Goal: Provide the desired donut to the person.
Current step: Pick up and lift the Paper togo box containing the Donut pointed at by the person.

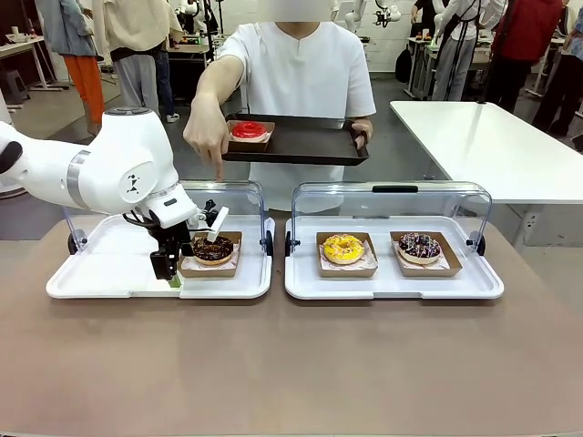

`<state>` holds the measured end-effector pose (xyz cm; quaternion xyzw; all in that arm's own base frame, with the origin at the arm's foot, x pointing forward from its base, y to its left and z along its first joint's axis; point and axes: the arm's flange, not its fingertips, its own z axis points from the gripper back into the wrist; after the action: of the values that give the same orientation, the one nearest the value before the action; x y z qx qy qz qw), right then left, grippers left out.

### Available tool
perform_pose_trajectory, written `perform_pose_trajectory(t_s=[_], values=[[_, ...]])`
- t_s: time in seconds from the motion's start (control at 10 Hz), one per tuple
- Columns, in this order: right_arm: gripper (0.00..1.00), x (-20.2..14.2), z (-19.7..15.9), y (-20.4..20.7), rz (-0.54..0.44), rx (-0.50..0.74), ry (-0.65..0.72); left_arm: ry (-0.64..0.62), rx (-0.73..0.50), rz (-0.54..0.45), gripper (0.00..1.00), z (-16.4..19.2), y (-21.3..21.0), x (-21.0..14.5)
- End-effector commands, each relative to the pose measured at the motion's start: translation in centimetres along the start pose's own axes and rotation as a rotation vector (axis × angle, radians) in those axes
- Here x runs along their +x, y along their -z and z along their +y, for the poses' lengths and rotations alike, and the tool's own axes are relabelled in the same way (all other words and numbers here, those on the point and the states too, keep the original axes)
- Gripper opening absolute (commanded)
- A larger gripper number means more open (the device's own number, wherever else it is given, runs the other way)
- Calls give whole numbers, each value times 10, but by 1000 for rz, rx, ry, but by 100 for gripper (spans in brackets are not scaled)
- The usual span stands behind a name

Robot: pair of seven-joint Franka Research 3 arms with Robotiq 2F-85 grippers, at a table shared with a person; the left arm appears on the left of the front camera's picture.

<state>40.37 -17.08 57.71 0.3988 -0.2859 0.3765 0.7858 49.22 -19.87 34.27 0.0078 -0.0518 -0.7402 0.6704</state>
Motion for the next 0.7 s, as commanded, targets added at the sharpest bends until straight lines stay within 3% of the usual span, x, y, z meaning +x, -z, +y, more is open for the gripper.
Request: perform_pose_trajectory(t_s=[0.0,0.6], values=[[100,-1,0,1,-7,5,-3,-20,12,30,100,1,3,2],[100,-1,0,1,-7,5,-3,-36,-2,47,100,11,14,6]])
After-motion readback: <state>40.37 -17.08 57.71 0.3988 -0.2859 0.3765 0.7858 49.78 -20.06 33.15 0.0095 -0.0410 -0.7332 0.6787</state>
